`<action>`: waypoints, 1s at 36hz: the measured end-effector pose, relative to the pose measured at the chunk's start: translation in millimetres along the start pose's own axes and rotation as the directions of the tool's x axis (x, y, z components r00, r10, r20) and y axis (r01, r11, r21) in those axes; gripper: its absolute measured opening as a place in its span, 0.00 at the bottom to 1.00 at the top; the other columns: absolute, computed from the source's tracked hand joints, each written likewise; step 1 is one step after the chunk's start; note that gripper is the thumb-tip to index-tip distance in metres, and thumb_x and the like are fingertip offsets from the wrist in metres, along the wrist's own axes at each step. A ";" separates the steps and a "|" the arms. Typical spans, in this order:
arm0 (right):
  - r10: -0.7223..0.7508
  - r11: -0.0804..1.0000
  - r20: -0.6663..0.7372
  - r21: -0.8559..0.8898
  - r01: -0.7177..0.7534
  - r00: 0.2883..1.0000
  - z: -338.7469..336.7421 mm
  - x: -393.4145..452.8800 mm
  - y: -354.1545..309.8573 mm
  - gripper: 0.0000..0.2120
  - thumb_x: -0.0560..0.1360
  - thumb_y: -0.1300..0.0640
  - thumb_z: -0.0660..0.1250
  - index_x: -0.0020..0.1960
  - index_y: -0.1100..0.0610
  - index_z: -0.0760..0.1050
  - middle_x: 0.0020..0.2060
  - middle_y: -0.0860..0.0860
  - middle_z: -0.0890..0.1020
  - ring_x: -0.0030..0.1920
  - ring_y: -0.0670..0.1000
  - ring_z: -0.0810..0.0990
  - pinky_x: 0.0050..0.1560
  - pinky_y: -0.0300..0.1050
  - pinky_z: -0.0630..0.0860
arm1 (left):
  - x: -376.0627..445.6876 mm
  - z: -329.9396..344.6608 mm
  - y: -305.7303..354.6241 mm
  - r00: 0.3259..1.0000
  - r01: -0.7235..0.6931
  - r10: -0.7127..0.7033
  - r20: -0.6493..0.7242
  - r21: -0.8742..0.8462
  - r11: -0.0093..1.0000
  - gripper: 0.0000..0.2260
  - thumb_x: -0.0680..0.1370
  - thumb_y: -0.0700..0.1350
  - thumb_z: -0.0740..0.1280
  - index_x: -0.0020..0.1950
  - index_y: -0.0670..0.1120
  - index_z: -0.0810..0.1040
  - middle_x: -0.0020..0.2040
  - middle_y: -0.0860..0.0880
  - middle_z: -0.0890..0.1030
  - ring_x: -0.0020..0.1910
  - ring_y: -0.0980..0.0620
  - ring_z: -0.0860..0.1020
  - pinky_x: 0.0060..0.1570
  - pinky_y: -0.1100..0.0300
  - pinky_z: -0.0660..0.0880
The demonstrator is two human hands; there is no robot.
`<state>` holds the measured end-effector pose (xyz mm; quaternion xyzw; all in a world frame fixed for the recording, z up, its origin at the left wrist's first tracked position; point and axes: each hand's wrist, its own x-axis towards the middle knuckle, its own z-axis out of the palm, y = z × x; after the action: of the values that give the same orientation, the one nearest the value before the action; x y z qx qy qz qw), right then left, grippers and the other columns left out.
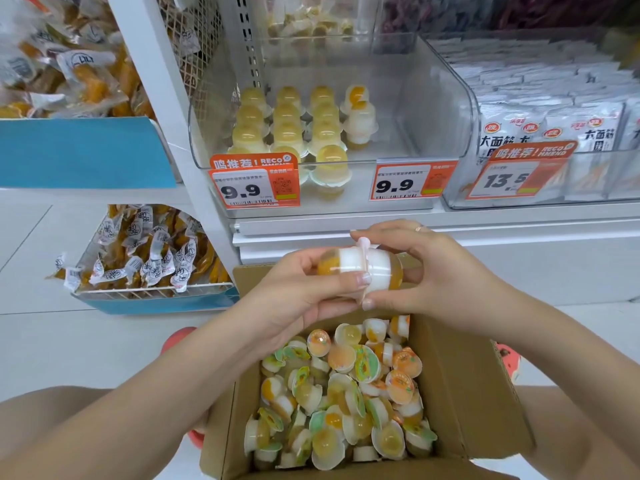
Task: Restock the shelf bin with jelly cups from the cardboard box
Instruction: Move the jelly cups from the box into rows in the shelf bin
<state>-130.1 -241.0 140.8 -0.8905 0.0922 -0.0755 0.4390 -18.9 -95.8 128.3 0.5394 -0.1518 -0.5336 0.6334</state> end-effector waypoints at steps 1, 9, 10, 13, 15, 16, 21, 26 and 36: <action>0.019 1.000 0.008 0.024 -0.019 1.000 0.9 0.2 1.0 0.34 0.61 0.53 0.80 0.64 0.43 0.72 0.57 0.40 0.76 0.61 0.42 0.74 0.62 0.49 0.74 | -0.3 0.3 -0.5 1.000 0.010 -0.010 0.000 -0.025 1.000 0.22 0.66 0.35 0.75 0.58 0.37 0.76 0.51 0.39 0.83 0.49 0.45 0.83 0.50 0.53 0.80; 0.112 0.978 -0.006 0.175 -0.109 0.994 7.6 4.3 4.9 0.33 0.55 0.45 0.79 0.59 0.46 0.76 0.53 0.44 0.82 0.55 0.45 0.80 0.59 0.54 0.77 | -1.5 -0.1 -0.6 0.999 0.043 -0.044 -0.001 -0.101 0.994 0.21 0.65 0.37 0.71 0.57 0.37 0.77 0.50 0.40 0.83 0.48 0.47 0.83 0.49 0.57 0.80; 0.120 0.976 -0.012 0.186 -0.116 0.993 8.1 4.7 3.8 0.33 0.55 0.43 0.78 0.59 0.46 0.77 0.53 0.44 0.83 0.54 0.46 0.81 0.58 0.53 0.77 | -1.4 -0.7 0.4 0.999 0.047 -0.047 0.006 -0.099 0.994 0.21 0.65 0.38 0.71 0.58 0.37 0.77 0.52 0.39 0.83 0.50 0.47 0.82 0.51 0.57 0.80; 0.119 0.969 -0.031 0.222 -0.110 0.992 7.5 6.5 -0.6 0.30 0.56 0.48 0.79 0.57 0.47 0.78 0.50 0.45 0.84 0.52 0.46 0.82 0.56 0.48 0.78 | -2.7 -0.8 4.7 0.999 0.044 -0.042 0.027 -0.071 0.997 0.22 0.67 0.40 0.70 0.60 0.38 0.76 0.54 0.40 0.82 0.54 0.46 0.81 0.55 0.56 0.78; 0.121 0.964 -0.064 0.244 -0.102 0.991 6.2 8.7 -1.4 0.23 0.61 0.56 0.81 0.53 0.45 0.78 0.47 0.45 0.84 0.48 0.43 0.81 0.53 0.41 0.78 | -2.9 0.2 8.8 1.000 0.014 -0.013 0.027 -0.038 0.999 0.22 0.68 0.42 0.72 0.61 0.39 0.76 0.55 0.41 0.82 0.54 0.47 0.81 0.56 0.57 0.78; 0.130 0.963 -0.085 0.250 -0.105 0.988 5.5 10.4 -1.5 0.21 0.63 0.59 0.79 0.52 0.45 0.78 0.46 0.44 0.83 0.47 0.41 0.81 0.51 0.38 0.77 | -2.7 0.5 11.0 1.000 -0.006 0.006 0.025 -0.026 1.000 0.22 0.69 0.43 0.73 0.62 0.40 0.76 0.55 0.42 0.82 0.55 0.48 0.81 0.56 0.57 0.77; 0.222 0.872 -0.146 0.472 -0.129 0.964 -8.9 21.0 -4.6 0.24 0.63 0.58 0.77 0.58 0.58 0.78 0.49 0.54 0.84 0.49 0.51 0.83 0.52 0.44 0.80 | -2.4 -3.2 25.1 0.994 -0.053 0.067 -0.086 0.151 0.987 0.28 0.65 0.47 0.74 0.63 0.45 0.73 0.57 0.48 0.81 0.55 0.52 0.81 0.56 0.53 0.78; 0.230 0.930 -0.338 0.353 -0.104 0.913 -59.0 61.0 -19.2 0.15 0.68 0.59 0.75 0.55 0.58 0.79 0.46 0.58 0.83 0.43 0.52 0.83 0.43 0.41 0.81 | 7.7 -27.6 43.1 0.984 0.098 -0.008 -0.175 0.509 0.855 0.15 0.73 0.47 0.72 0.59 0.50 0.75 0.54 0.52 0.80 0.53 0.55 0.81 0.58 0.53 0.77; 0.323 0.748 -0.264 -0.517 -0.416 0.909 -85.2 186.5 10.9 0.23 0.61 0.47 0.78 0.45 0.63 0.78 0.35 0.56 0.80 0.36 0.55 0.79 0.36 0.46 0.76 | 28.9 -51.6 67.2 0.972 0.134 0.005 -0.234 0.574 0.808 0.11 0.75 0.45 0.70 0.56 0.50 0.76 0.53 0.51 0.80 0.51 0.57 0.80 0.48 0.59 0.80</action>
<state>31.7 -355.9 193.5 -0.9345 0.3196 -0.0264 0.1544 66.3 -103.3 154.9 0.7698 -0.2178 -0.4179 0.4306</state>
